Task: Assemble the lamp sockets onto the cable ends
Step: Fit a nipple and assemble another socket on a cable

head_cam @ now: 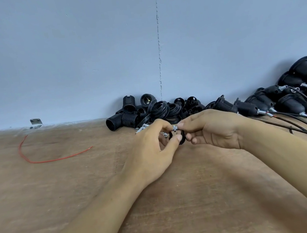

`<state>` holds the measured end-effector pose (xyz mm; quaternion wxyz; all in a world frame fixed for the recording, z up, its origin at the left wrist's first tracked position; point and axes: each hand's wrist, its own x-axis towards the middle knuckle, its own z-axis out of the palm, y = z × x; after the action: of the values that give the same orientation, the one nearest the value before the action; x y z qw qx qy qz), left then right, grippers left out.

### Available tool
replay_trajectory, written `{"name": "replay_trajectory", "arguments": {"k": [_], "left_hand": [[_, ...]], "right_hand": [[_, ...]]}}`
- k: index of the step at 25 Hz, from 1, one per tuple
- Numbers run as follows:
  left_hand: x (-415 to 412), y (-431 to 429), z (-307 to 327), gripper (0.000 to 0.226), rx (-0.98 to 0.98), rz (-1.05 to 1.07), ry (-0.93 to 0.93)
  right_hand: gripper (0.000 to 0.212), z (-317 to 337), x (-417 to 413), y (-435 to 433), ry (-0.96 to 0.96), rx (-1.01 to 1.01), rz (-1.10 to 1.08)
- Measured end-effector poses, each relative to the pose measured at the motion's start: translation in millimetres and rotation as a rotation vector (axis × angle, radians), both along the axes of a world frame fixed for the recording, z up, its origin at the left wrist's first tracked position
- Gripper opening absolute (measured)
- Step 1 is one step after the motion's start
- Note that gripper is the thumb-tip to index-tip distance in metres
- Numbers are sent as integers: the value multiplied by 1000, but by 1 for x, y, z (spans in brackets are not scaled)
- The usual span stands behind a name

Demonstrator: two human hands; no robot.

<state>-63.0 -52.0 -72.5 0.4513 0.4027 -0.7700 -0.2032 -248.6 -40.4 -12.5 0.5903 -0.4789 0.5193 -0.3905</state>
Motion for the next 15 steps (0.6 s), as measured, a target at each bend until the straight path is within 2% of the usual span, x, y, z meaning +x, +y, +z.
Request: {"name": "replay_trajectory", "arguments": {"k": [5,11,13,15], "left_hand": [[0,-2,1,27,230,-145,80],[-3,2,6,45,388,-93,114],[-5,3,10,49,542,-88,323],[-5,3,17,39,753,-190,710]], "right_hand": [[10,-12,-1,9,-102,19,-89],[12,-27,-3,13,-296,-48,-137],[12,-29,-4,13,-300,-135,-202],[10,-32,-5,14,-256,-221,-250]]}}
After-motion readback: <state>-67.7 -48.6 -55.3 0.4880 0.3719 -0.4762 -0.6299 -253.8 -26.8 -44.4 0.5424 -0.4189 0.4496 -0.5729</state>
